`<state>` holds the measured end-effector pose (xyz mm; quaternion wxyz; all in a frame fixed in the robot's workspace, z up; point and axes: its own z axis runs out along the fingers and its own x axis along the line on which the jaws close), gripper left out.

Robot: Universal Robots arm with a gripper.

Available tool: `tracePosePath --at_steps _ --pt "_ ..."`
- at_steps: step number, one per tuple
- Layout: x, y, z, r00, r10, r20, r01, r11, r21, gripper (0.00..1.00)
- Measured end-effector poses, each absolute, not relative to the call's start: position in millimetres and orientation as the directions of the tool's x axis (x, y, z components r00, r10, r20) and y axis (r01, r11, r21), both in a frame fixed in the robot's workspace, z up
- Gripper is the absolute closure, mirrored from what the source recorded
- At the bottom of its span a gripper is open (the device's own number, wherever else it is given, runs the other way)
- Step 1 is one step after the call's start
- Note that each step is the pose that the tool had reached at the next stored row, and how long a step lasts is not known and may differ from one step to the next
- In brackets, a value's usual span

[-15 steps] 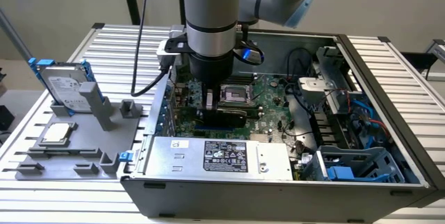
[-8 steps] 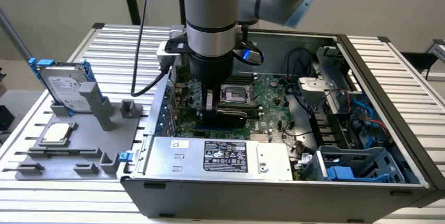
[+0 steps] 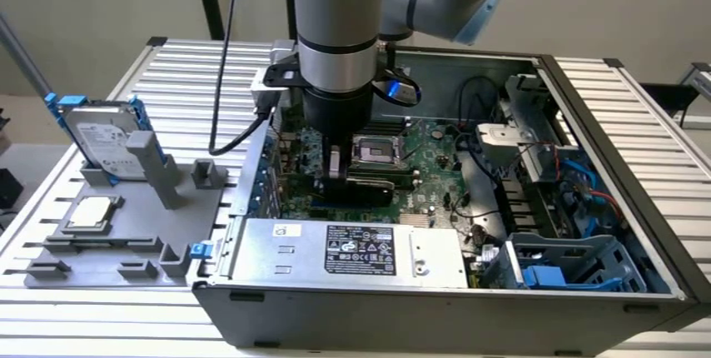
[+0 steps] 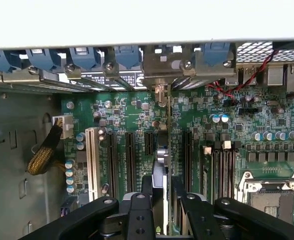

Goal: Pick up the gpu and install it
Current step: 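Insert the gpu into the slot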

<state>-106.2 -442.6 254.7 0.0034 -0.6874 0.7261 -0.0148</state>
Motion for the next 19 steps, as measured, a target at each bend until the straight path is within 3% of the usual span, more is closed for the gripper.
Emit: tracePosePath --at_steps 19 --pt "-104.7 -439.3 254.6 -0.055 -0.998 0.018 -0.998 0.055 -0.026 0.74"
